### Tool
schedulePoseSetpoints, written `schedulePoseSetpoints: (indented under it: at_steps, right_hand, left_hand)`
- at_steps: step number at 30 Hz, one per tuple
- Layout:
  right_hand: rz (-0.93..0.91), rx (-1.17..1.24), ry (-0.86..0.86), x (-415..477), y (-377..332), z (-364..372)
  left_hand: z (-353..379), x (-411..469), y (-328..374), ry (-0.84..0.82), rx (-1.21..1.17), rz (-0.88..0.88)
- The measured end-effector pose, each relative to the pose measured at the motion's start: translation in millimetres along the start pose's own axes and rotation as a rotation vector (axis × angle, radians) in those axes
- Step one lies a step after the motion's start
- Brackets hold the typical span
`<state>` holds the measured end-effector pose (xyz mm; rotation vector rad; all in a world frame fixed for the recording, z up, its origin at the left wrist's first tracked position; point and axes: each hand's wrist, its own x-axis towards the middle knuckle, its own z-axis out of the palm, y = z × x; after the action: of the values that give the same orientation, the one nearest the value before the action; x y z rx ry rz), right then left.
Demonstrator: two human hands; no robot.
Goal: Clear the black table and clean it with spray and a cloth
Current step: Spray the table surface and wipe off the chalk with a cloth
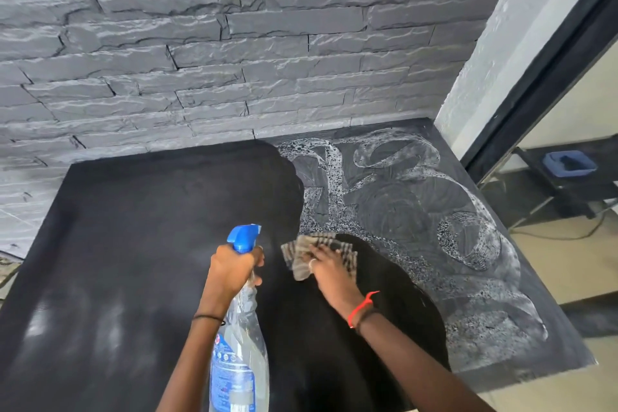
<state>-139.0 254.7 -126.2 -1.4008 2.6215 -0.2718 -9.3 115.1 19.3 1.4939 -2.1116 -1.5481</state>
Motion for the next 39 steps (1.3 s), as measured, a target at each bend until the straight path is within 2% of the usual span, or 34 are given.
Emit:
schedulePoseSetpoints:
  at_steps: [4,7,9,14,18,22,27,31,33,39]
  right_hand:
    - [-0.168,0.021,-0.02,-40,-47,-7]
    - [-0.257,0.023,-0.096,-84,-33,4]
    - [-0.269,-0.022,-0.077,-104,-5,13]
    - [-0.083,-0.098,0.081,-111,81,-7]
    - [0.127,0.072,-0.083,-84,85,-17]
    - [0.112,0.045,-0.131,-85,80,-11]
    - [0.183,0.044,-0.08,-83,81,6]
    - [0.145,0.049,0.018,-81,80,2]
    - [0.096,-0.027,0.099,-82,82,0]
    - [0.073,-0.031,0.094,-78,83,-1]
  left_hand:
    - [0,11,5,-0.01,0.004,-0.022]
    - [2,16,10,-0.031,-0.001,-0.017]
    - [4,18,14,-0.039,-0.001,-0.011]
    - [11,26,22,-0.071,0.015,0.01]
    - [22,33,34,-0.107,0.031,0.03]
    - [33,49,55,-0.086,-0.03,0.049]
    - [46,86,92,-0.086,-0.031,0.105]
    - [56,120,112,-0.059,0.006,0.138]
    - [59,120,127,-0.042,0.002,0.157]
    - [78,96,141,-0.123,0.06,0.198]
